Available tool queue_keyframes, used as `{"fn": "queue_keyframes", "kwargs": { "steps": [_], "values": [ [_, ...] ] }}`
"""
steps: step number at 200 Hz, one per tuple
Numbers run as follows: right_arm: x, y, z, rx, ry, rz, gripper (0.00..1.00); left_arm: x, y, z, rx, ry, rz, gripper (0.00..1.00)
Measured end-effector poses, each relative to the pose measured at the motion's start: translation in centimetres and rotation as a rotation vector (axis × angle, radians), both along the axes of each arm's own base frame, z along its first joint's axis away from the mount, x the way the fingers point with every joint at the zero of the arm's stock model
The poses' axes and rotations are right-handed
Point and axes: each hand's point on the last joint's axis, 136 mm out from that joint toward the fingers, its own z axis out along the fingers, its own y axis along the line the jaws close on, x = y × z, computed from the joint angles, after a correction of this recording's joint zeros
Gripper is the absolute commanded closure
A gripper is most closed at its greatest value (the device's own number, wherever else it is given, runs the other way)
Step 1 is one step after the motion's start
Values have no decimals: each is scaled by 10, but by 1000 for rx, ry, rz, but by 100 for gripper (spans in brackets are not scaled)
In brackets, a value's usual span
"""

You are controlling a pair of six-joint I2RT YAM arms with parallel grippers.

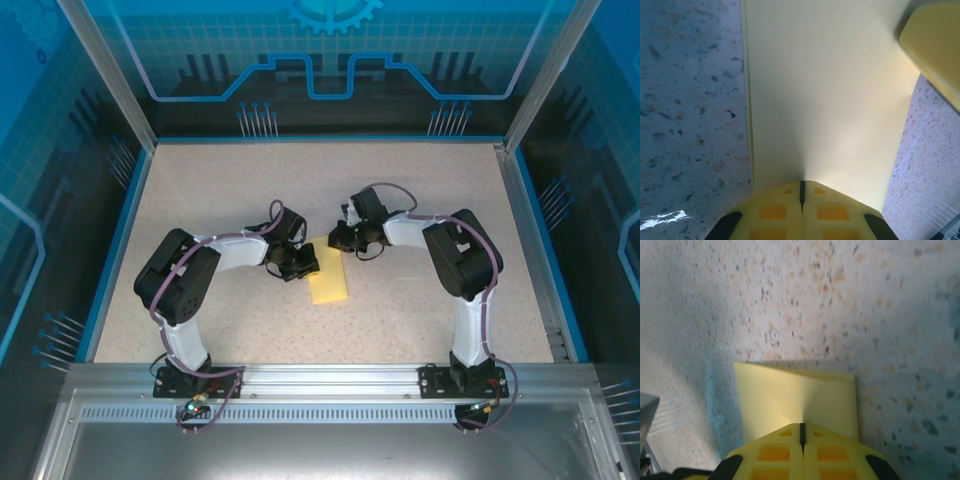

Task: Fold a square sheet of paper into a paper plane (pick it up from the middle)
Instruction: First fold in half a square sheet of paper at the center of the table.

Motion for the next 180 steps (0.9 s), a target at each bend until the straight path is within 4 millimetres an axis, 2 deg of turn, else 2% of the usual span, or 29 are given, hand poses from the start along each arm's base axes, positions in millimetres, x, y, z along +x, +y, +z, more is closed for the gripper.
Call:
{"fn": "queue_keyframes", "kwargs": {
  "steps": [63, 124, 150, 180],
  "values": [
    [7, -2, -2, 14, 20, -39, 95, 0, 0, 0, 0, 0, 0, 100],
    [25, -5, 5, 32, -24, -66, 95, 0, 0, 0, 0, 0, 0, 100],
    [28, -5, -3, 19, -14, -71, 95, 0, 0, 0, 0, 0, 0, 100],
    [30, -7, -3, 3, -5, -84, 96, 0, 0, 0, 0, -1, 0, 100]
  ]
}}
